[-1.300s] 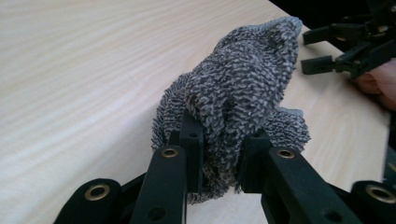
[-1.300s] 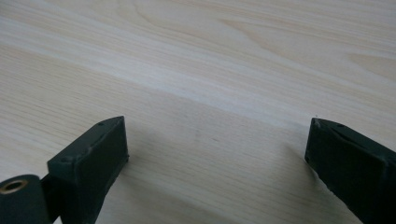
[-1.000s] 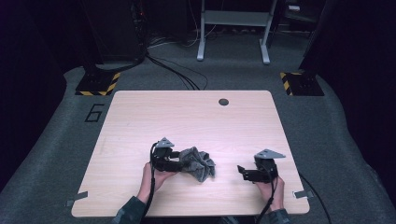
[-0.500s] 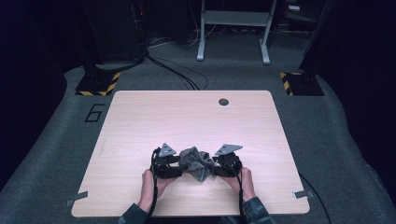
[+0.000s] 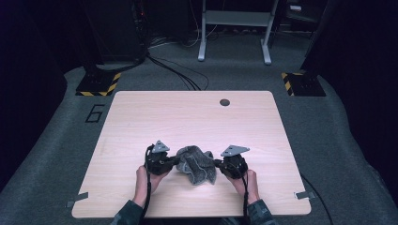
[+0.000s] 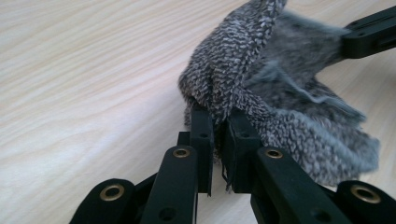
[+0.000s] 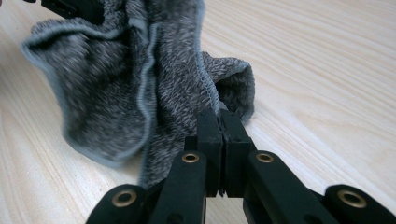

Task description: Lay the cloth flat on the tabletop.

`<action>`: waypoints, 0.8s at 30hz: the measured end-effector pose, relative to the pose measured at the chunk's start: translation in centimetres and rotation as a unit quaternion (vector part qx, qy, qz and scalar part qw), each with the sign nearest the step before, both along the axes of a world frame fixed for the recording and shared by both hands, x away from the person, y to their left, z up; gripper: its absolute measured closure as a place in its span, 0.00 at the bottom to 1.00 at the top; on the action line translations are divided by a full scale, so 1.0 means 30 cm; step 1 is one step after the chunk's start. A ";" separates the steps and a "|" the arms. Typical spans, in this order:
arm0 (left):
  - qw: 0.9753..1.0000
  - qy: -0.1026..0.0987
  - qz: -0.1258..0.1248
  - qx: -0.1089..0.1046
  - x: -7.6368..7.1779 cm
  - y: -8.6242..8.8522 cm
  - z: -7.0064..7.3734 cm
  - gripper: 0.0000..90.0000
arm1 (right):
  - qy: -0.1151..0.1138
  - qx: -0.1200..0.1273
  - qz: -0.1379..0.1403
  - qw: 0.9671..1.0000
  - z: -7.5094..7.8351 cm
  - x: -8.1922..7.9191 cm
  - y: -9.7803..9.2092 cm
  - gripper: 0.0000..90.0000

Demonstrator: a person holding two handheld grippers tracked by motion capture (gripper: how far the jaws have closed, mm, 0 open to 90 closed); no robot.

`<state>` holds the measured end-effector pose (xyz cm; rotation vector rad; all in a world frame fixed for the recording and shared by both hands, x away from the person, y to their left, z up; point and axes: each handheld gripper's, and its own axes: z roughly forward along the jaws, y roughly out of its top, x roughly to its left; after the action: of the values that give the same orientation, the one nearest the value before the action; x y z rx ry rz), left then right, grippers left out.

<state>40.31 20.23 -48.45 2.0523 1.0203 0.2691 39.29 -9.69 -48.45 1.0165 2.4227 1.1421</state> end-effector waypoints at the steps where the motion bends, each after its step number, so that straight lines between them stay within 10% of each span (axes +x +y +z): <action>1: 1.000 0.001 0.003 0.000 0.006 0.009 -0.001 0.91 | -0.001 0.008 -0.001 1.000 0.004 -0.002 -0.010 0.99; 6: 1.000 0.017 0.019 -0.013 0.018 0.039 -0.012 0.71 | 0.002 0.011 -0.006 1.000 0.004 -0.001 -0.013 0.99; 7: 0.999 0.016 0.025 -0.016 0.010 0.042 -0.013 0.53 | 0.004 0.011 -0.006 1.000 0.002 0.001 -0.012 0.99; 13: 0.999 0.013 0.028 -0.030 -0.045 0.031 -0.021 0.37 | 0.007 0.005 -0.007 1.000 0.000 -0.007 0.005 0.99; 16: 0.999 0.020 0.018 -0.024 -0.048 0.004 -0.038 0.47 | 0.005 0.003 -0.002 1.000 0.001 -0.012 0.014 0.99; 21: 1.000 0.023 -0.005 -0.014 -0.036 -0.017 -0.071 0.93 | 0.005 -0.001 -0.002 1.000 0.005 -0.032 0.009 0.99; 24: 0.999 0.025 -0.009 -0.018 -0.036 0.006 -0.065 0.95 | 0.004 -0.001 -0.006 1.000 0.013 -0.037 -0.005 0.99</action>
<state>39.22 20.41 -50.41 2.0443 1.0292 0.1900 38.20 -9.85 -48.07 1.0352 2.4192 1.1349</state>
